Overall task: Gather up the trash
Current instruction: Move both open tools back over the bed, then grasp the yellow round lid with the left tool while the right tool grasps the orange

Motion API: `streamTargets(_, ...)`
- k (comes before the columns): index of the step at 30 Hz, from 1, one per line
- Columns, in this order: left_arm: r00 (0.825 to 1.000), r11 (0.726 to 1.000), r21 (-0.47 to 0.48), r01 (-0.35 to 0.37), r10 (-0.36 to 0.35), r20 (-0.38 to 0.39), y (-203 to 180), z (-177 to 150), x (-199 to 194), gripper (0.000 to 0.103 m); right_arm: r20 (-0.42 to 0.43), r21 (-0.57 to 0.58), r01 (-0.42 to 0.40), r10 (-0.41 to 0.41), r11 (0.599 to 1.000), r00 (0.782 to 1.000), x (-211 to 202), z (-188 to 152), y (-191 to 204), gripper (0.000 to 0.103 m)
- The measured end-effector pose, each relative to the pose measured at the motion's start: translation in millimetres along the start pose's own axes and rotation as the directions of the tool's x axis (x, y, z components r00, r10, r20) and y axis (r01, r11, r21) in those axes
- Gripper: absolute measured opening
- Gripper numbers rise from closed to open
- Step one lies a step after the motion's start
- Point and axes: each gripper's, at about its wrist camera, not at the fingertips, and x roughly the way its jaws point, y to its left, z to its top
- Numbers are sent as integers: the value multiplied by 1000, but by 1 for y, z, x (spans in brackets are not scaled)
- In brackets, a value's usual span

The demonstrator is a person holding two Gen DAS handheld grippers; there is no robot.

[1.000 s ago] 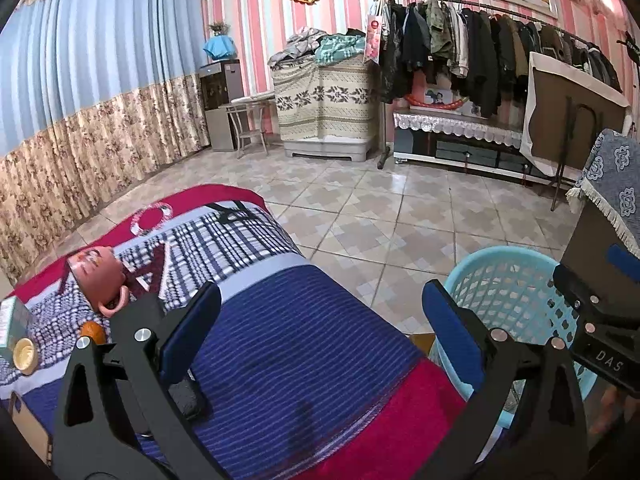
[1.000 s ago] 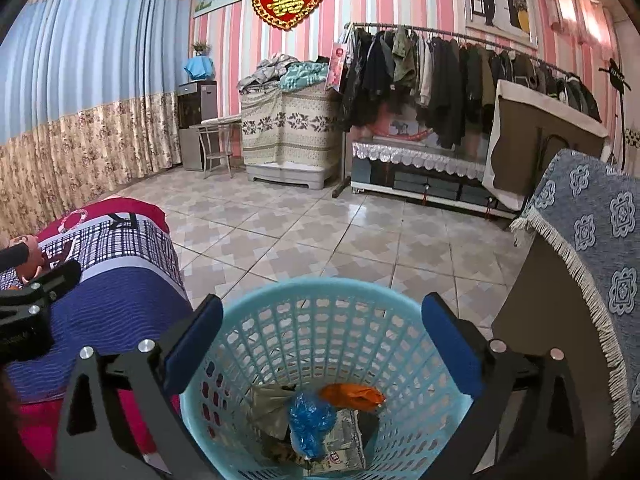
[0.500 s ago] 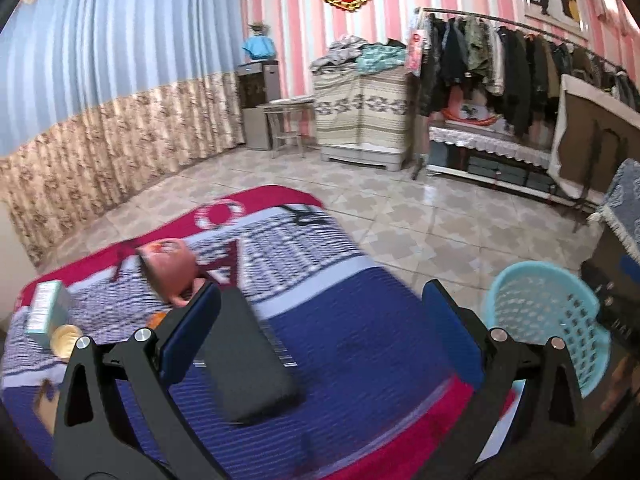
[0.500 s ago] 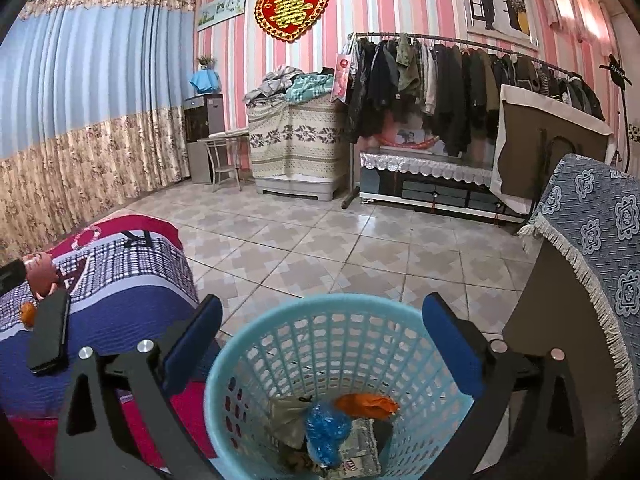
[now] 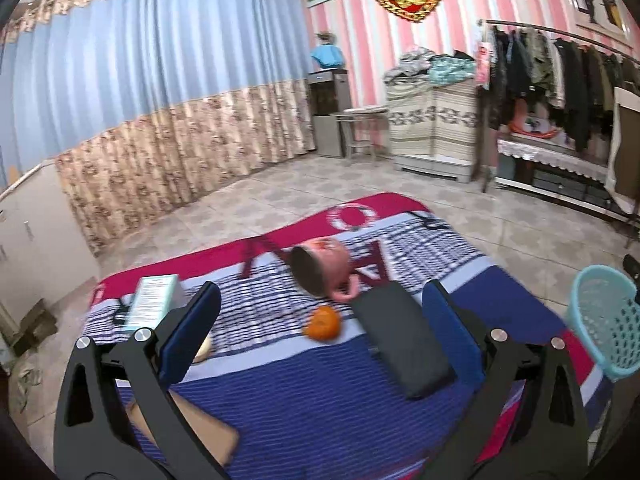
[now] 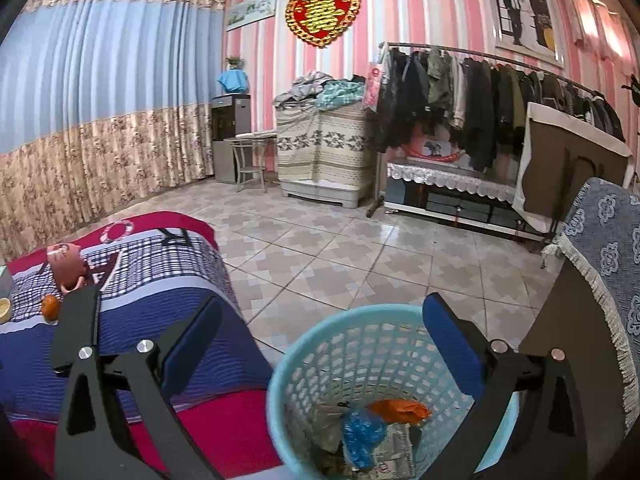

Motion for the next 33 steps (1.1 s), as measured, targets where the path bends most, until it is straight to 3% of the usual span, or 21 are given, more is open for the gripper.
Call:
streamTargets(14,987,990,-3,-144,143,-67,88,-31,1,97,-4,-75,-84,84,994,996,-6,-7,59,98)
streamTargets(23,983,985,-67,-160,153,-106,127,-48,7,97,-21,-128,-125,123,984,992,-13,-18,92,98)
streamTargets(33,978,980,-126,-156,136,-155,144,-71,29,97,-50,-178,-180,174,967,983,-10,-27,122,98)
